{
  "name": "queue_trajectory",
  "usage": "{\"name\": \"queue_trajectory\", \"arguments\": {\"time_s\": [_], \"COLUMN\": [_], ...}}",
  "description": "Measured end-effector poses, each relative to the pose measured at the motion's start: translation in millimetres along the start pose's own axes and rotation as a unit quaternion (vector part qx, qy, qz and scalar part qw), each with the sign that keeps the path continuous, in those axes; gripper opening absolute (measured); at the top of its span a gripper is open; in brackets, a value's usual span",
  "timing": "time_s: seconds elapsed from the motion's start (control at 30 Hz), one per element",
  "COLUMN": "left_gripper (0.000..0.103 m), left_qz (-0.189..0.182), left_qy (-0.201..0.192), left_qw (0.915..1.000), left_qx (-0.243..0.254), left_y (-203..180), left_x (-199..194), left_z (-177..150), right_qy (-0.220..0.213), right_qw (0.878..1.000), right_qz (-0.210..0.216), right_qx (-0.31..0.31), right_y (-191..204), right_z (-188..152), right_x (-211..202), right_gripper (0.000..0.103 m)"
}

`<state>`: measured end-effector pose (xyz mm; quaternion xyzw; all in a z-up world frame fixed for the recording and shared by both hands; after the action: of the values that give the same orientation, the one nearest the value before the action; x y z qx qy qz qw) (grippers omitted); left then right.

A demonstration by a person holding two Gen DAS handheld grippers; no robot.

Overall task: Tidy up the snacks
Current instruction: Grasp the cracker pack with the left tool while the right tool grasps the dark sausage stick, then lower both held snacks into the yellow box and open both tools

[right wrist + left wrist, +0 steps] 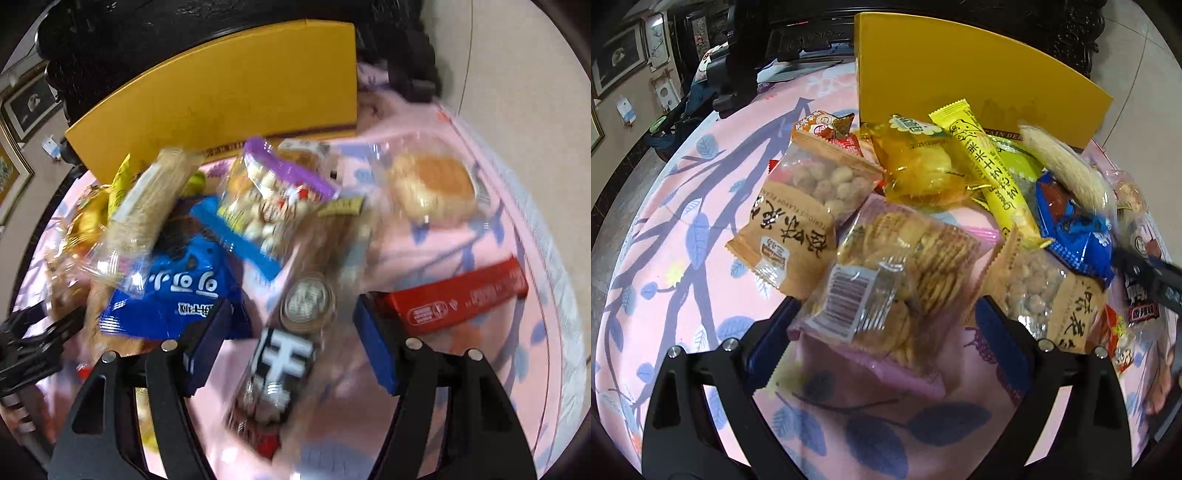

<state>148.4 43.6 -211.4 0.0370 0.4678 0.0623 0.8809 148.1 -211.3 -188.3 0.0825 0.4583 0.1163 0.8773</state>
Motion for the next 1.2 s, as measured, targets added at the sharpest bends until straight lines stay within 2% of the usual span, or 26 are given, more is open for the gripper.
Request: {"name": "queue_trajectory", "arguments": {"time_s": [0.03,0.07,0.13,0.2,0.3,0.33,0.4,0.43,0.5,0.53,0.7,0.77,1.0,1.2], "left_gripper": [0.098,0.098,0.096,0.092,0.090,0.089,0.077,0.075,0.066,0.065,0.061,0.061,0.061,0.061], "left_qz": [-0.001,-0.001,-0.001,-0.002,0.004,0.006,0.011,0.021,0.018,0.016,-0.018,-0.033,-0.061,-0.063], "left_qy": [-0.002,-0.003,-0.002,-0.006,-0.017,-0.020,-0.027,-0.032,-0.033,-0.031,-0.018,-0.017,-0.038,-0.059], "left_qw": [1.0000,1.0000,1.0000,1.0000,0.9998,0.9998,0.9996,0.9992,0.9992,0.9993,0.9995,0.9986,0.9967,0.9959], "left_qx": [0.002,0.003,0.004,0.001,-0.003,-0.001,0.000,0.007,0.013,0.017,-0.020,-0.036,-0.037,-0.027], "left_y": [1.2,1.5,0.5,0.1,-2.1,-3.3,-3.8,-4.0,-6.3,-7.4,-0.7,3.6,0.7,-12.4], "left_x": [-2.0,-2.4,-3.4,-3.0,-2.0,-0.9,-1.3,-1.4,-4.7,-6.9,-18.6,-29.6,-78.1,-107.1], "left_z": [-2.5,-2.9,-3.0,0.0,3.7,5.8,7.8,7.8,6.2,4.8,-5.2,-11.1,-22.5,-7.6], "right_qy": [-0.001,0.000,0.003,0.008,0.005,0.005,0.011,0.011,0.003,0.001,-0.016,-0.029,-0.059,-0.079], "right_qw": [1.000,0.999,1.000,1.000,1.000,1.000,1.000,0.999,0.999,0.999,1.000,0.999,0.997,0.994], "right_qz": [-0.026,-0.027,-0.008,0.011,0.007,0.004,-0.011,-0.026,-0.031,-0.031,0.010,0.017,0.045,0.068], "right_qx": [-0.015,-0.025,-0.018,-0.007,-0.008,-0.006,-0.015,-0.027,-0.036,-0.038,-0.003,-0.004,0.004,-0.013], "right_y": [-1.7,-0.7,-1.2,-1.1,-3.1,-3.3,-1.3,0.5,2.6,2.2,1.2,4.8,9.7,28.4], "right_z": [-2.1,-4.4,-11.1,-18.6,-15.8,-13.1,-4.2,-1.0,0.2,0.0,-8.0,-11.6,-20.1,-11.6], "right_x": [-1.0,-2.3,-7.9,-13.2,-11.5,-9.5,-2.4,2.1,3.0,2.6,-21.8,-37.2,-76.8,-97.4], "right_gripper": [0.047,0.040,0.034,0.033,0.034,0.038,0.043,0.044,0.045,0.044,0.029,0.029,0.029,0.029]}}
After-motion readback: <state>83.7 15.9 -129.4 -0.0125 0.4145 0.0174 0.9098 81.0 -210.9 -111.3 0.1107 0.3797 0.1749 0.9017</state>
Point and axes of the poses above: each gripper's, at about its wrist camera, not at the fingertips, and x roughly the way its jaws point, y to its left, z to its top, the point moved 7 cm from there along x, roughly the way its jaws point, and after that the axes turned 12 degrees about z, right-handed, at the moved point
